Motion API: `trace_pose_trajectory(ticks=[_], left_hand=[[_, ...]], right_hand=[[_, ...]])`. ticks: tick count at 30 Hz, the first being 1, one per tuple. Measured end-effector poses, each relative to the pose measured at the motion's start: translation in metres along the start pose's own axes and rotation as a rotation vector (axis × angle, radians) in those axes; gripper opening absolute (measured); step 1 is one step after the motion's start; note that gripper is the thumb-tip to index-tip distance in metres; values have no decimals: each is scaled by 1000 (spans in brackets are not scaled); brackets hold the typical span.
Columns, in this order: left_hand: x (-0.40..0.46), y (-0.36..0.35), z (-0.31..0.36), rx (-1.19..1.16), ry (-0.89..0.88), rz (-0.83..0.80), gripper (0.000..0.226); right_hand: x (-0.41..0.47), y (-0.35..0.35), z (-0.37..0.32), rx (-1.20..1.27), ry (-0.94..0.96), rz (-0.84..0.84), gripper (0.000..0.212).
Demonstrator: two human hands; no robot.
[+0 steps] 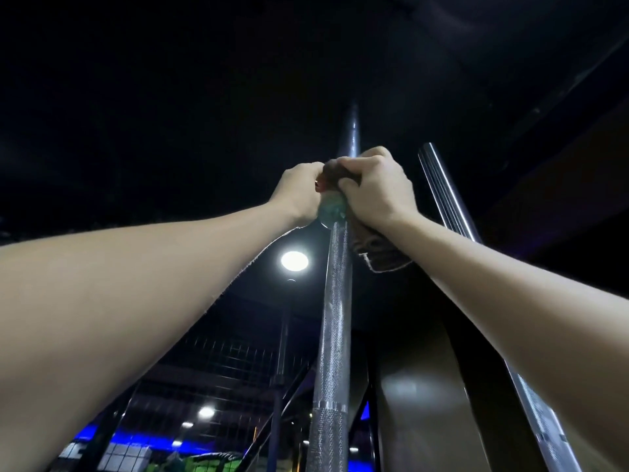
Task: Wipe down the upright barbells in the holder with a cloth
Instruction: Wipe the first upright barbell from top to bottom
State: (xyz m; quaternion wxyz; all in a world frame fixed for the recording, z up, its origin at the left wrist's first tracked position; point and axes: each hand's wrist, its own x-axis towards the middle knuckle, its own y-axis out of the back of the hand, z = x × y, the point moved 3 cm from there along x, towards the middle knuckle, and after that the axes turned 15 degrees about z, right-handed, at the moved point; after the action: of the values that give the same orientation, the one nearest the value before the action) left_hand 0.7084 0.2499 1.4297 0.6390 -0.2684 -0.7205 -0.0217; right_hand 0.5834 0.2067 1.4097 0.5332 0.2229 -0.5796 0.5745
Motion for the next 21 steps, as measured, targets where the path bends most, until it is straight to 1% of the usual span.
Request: trace_pose_trajectory(ticks=[1,2,4,6,8,9,12,13,14,18,21], left_hand=[[0,-1,0,-8,5,-2,18],[0,-1,1,-14,0,-9,17],[1,0,6,12,-48,-25,16],[1,1,10,61,-90,-30,18],[1,1,9,79,-81,-17,19],[1,1,7,84,-68,-5,19],[3,-1,1,79,-32,10,13],[3,-2,2,76,-27,4,13],[4,-2,3,77,-26,-6,15],[5,-2,10,112,-64,-50,22],[4,1,15,126,-56,-66,21]], right_hand=[[0,-1,-3,-14,38,-1,32],[3,-3,1,-5,14,0,32],[8,-3,14,58,-150,-8,30],[9,1,27,106,-306,-31,23],[7,2,27,97,-325,-34,26],[5,2,23,70,-264,-15,29],[-3,0,-1,-25,87,10,34],[-5,0,-4,-42,172,11,33],[-6,2,-2,-46,205,16,32],[-9,14,10,-15,210,53,31],[-9,24,23,-74,205,12,30]])
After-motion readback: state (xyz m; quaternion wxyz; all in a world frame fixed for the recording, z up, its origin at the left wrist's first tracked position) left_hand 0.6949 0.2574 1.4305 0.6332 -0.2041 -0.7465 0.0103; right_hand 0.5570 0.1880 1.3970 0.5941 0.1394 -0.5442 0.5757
